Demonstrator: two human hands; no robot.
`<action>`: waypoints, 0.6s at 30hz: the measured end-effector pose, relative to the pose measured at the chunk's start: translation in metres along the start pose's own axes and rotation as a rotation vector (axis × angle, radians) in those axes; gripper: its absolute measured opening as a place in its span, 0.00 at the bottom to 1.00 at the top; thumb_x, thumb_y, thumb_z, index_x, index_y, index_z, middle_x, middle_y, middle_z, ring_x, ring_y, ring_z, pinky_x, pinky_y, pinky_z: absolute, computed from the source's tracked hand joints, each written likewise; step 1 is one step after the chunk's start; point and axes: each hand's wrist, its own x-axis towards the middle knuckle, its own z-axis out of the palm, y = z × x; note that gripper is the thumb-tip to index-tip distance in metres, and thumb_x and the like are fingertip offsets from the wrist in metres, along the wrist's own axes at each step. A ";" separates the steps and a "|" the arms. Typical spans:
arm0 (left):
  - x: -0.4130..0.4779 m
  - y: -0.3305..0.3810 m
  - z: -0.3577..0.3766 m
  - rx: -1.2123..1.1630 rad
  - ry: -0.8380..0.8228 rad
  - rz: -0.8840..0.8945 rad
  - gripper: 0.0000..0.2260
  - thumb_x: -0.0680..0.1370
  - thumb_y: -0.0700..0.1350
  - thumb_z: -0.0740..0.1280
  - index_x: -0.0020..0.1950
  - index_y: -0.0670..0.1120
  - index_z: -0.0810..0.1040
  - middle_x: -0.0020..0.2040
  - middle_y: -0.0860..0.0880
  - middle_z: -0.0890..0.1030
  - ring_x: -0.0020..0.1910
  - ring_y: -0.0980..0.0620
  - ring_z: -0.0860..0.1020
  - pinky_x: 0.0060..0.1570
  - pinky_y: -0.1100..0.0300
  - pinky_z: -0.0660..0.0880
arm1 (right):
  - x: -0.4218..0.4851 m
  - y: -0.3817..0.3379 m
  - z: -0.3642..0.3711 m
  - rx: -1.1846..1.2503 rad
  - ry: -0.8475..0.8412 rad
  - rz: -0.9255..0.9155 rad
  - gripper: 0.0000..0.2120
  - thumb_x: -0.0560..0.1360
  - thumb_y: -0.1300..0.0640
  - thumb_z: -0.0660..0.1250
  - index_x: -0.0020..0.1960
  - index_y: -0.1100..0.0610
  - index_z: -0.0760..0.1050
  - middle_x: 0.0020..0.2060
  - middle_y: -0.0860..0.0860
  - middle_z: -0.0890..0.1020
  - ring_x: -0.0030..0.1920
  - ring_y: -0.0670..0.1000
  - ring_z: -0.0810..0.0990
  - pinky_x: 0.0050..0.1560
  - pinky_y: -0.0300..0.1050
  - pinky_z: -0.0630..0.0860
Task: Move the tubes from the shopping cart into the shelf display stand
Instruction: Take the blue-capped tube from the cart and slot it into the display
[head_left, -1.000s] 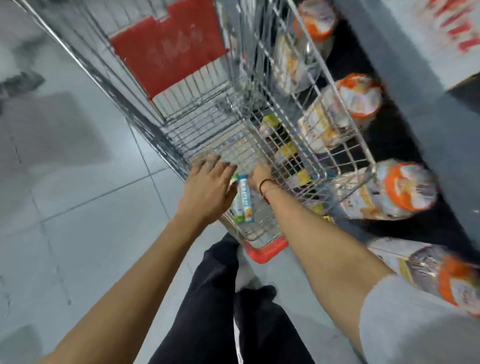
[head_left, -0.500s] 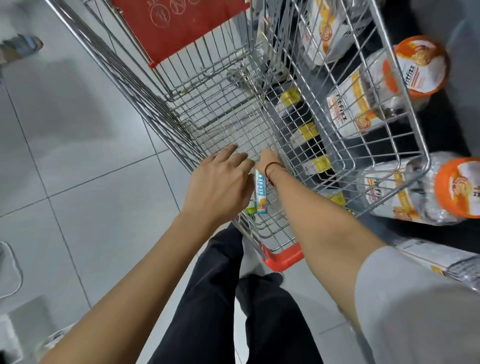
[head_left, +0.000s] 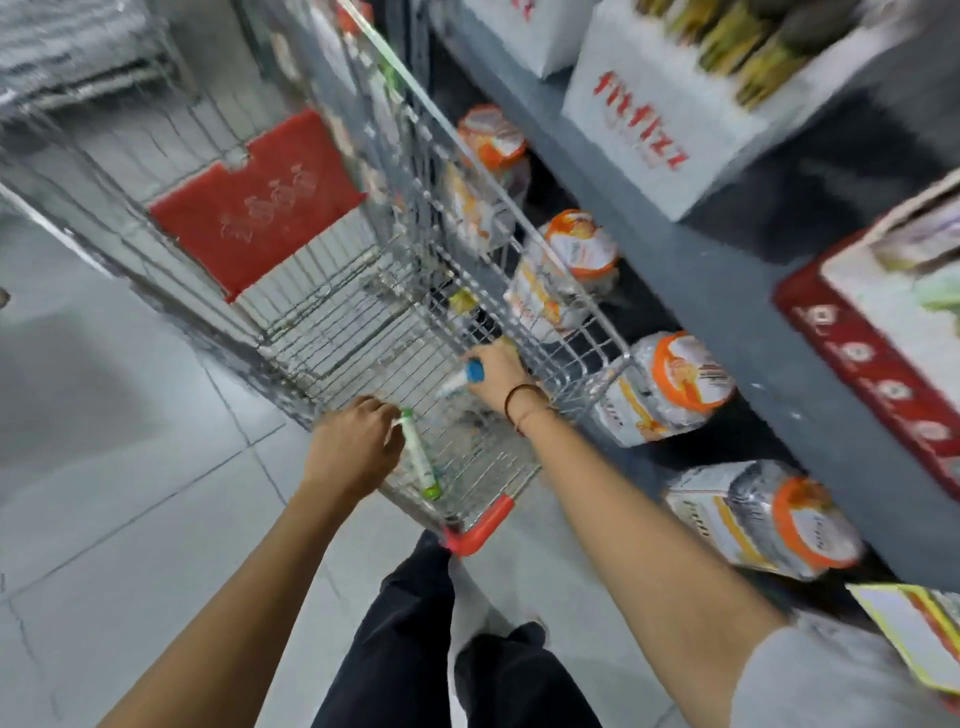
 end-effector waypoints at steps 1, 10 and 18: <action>0.000 0.002 -0.001 -0.016 -0.005 -0.001 0.09 0.75 0.44 0.64 0.53 0.44 0.79 0.52 0.44 0.83 0.53 0.44 0.78 0.45 0.47 0.78 | -0.012 0.001 -0.013 0.017 0.045 -0.003 0.18 0.72 0.68 0.67 0.61 0.62 0.76 0.59 0.61 0.75 0.58 0.59 0.75 0.62 0.48 0.74; 0.028 0.087 -0.029 -0.157 0.042 0.232 0.10 0.74 0.40 0.67 0.54 0.42 0.79 0.56 0.42 0.81 0.51 0.42 0.79 0.46 0.49 0.79 | -0.144 0.012 -0.149 0.114 0.454 -0.036 0.14 0.68 0.55 0.71 0.52 0.60 0.78 0.45 0.56 0.75 0.50 0.56 0.76 0.46 0.42 0.69; 0.050 0.239 -0.072 -0.264 0.243 0.685 0.11 0.69 0.42 0.63 0.48 0.41 0.79 0.43 0.40 0.83 0.41 0.40 0.81 0.36 0.52 0.78 | -0.283 0.034 -0.247 0.097 0.843 0.030 0.13 0.66 0.55 0.74 0.48 0.59 0.80 0.42 0.56 0.79 0.44 0.54 0.77 0.44 0.40 0.67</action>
